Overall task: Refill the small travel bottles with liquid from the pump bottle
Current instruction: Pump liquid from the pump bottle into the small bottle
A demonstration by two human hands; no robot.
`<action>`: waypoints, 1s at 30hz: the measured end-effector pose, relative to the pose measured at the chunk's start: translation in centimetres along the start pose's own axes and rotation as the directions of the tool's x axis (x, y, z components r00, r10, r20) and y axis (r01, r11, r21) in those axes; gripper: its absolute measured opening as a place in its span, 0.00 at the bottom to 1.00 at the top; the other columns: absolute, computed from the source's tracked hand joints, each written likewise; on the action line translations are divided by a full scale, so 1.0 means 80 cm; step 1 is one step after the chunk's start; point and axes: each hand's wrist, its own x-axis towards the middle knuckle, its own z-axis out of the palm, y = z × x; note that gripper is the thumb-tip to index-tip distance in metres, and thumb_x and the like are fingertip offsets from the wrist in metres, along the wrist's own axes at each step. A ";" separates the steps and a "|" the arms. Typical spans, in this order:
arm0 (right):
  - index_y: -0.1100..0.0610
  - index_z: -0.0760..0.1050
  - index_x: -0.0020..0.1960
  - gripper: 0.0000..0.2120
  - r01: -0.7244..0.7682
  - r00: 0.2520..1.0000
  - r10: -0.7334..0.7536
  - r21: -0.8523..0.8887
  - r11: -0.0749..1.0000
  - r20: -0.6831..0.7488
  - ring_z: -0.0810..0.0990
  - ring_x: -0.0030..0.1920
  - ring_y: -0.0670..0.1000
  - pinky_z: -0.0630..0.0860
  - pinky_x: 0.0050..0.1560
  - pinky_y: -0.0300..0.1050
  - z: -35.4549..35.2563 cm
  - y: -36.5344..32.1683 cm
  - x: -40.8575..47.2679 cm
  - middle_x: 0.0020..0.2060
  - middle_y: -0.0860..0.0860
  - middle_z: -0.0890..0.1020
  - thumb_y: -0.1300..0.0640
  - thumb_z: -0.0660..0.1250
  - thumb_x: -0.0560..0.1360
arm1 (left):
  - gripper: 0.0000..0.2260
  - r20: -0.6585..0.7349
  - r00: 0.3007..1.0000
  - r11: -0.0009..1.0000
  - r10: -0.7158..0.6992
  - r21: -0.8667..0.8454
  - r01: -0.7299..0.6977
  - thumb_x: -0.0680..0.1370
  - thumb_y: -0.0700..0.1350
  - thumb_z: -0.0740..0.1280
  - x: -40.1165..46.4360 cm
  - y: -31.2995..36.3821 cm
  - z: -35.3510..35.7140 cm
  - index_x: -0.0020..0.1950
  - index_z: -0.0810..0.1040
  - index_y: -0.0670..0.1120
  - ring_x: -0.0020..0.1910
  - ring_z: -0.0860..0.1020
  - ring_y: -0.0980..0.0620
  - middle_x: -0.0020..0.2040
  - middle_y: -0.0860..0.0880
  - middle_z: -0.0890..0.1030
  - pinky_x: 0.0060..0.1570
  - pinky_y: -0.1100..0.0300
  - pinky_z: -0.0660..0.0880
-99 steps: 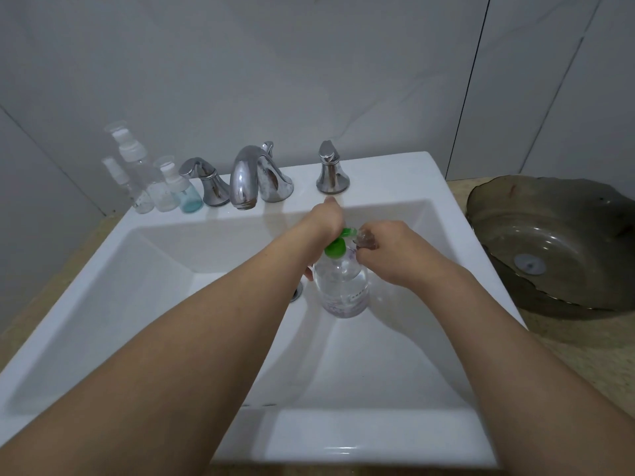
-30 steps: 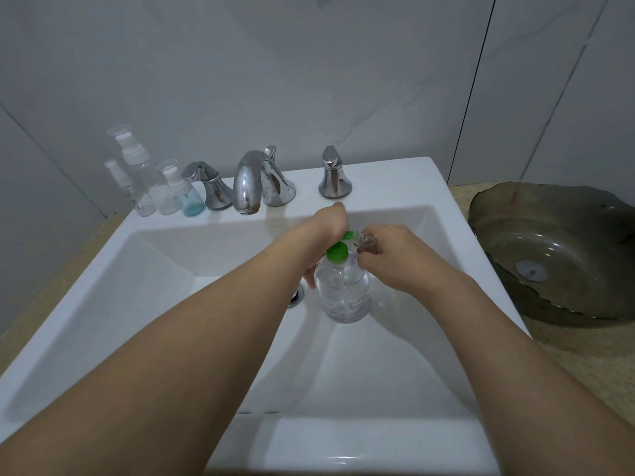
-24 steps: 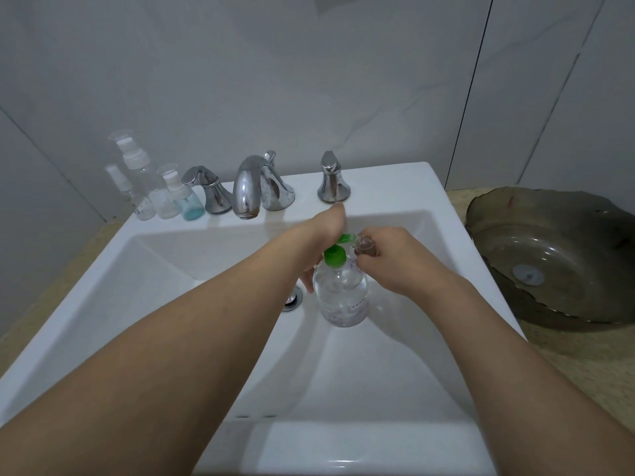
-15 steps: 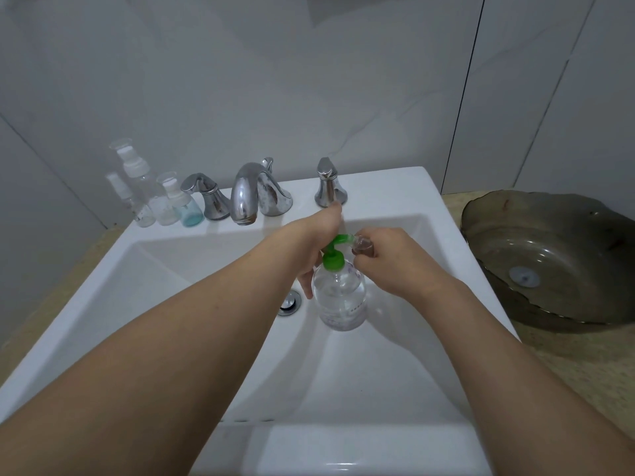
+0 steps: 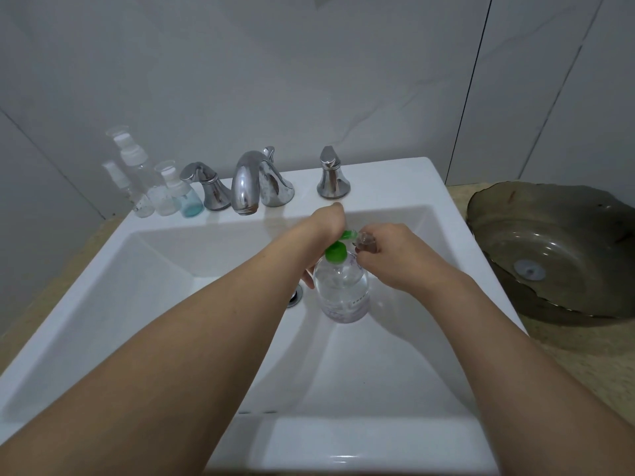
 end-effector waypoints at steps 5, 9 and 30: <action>0.49 0.71 0.36 0.09 0.003 1.000 -0.003 -0.003 1.000 -0.001 0.70 0.31 0.44 0.63 0.31 0.39 0.000 -0.003 0.001 0.32 0.44 0.73 0.60 0.64 0.73 | 0.23 0.043 0.998 0.998 -0.051 0.045 0.049 0.84 0.56 0.49 -0.001 -0.001 -0.005 0.63 0.72 0.41 0.45 0.75 0.40 0.54 0.39 0.77 0.54 0.41 0.76; 0.57 0.74 0.39 0.03 0.018 0.999 -0.017 0.020 1.000 -0.042 0.71 0.33 0.51 0.67 0.32 0.42 -0.002 -0.001 0.001 0.32 0.50 0.75 0.61 0.64 0.71 | 0.34 0.147 0.980 0.991 -0.136 0.005 0.136 0.81 0.67 0.47 -0.001 0.003 -0.012 0.74 0.69 0.44 0.68 0.71 0.30 0.70 0.38 0.73 0.60 0.25 0.71; 0.51 0.70 0.34 0.10 0.001 1.000 -0.001 0.040 0.999 -0.010 0.71 0.32 0.48 0.64 0.32 0.41 0.000 0.001 -0.001 0.32 0.47 0.74 0.61 0.65 0.72 | 0.17 0.011 1.000 1.000 -0.019 0.007 0.019 0.86 0.49 0.47 0.005 0.001 -0.002 0.60 0.70 0.41 0.41 0.71 0.43 0.57 0.38 0.73 0.53 0.44 0.74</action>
